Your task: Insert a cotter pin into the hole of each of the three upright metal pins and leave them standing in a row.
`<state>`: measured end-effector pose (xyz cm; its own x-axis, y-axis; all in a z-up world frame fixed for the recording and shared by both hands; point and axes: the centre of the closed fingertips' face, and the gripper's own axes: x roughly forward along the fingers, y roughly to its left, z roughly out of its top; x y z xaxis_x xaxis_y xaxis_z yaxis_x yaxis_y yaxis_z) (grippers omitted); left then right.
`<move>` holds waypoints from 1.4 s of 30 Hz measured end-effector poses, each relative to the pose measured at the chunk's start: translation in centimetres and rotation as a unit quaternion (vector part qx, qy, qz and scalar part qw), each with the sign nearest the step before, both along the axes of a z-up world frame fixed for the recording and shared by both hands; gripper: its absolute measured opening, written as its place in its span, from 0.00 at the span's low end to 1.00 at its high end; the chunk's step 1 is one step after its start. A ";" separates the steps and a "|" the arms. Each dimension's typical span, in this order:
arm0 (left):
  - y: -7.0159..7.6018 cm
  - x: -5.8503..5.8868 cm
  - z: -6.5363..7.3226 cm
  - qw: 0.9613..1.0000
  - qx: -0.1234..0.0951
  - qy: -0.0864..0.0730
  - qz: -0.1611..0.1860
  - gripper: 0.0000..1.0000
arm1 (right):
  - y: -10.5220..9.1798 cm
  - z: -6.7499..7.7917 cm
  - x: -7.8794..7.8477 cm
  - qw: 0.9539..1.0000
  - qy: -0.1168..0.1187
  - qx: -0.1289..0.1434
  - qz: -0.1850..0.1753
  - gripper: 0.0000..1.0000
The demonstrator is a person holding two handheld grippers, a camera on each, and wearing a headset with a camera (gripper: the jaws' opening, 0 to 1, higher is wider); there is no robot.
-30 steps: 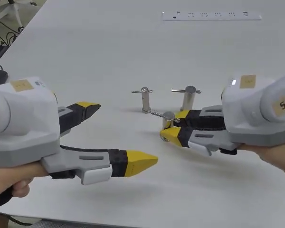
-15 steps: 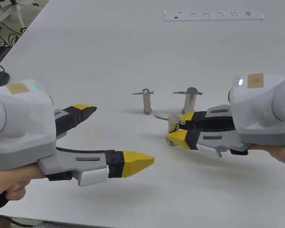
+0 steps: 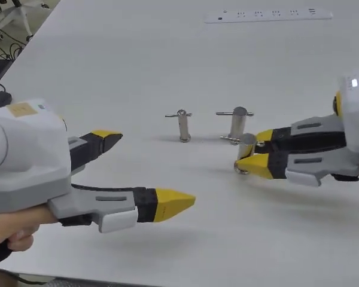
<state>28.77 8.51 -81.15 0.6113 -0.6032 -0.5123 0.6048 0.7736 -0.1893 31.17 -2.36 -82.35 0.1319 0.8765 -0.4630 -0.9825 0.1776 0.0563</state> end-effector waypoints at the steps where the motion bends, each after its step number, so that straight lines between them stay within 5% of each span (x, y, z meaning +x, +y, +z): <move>1: 0.0 0.0 0.0 1.000 0.003 0.000 -0.001 0.99 | -0.5 0.1 0.2 1.000 -0.002 0.000 0.000 0.12; 7: -0.5 -0.2 0.1 1.000 0.010 0.004 -0.009 0.99 | -2.9 0.1 1.5 0.999 -0.027 -0.011 0.014 0.12; 21: -1.7 -1.0 0.2 1.000 0.010 0.017 -0.020 0.99 | -7.2 -0.9 3.9 0.999 -0.014 -0.019 0.025 0.12; 42: 0.2 -1.3 0.3 0.999 0.033 0.032 0.013 0.99 | -8.5 -2.1 6.3 0.998 -0.011 -0.017 0.054 0.13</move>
<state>27.48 8.70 -80.83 0.5919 -0.5514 -0.5879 0.5723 0.8011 -0.1751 37.50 -10.86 -84.41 0.0491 0.8698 -0.4909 -0.9969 0.0728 0.0292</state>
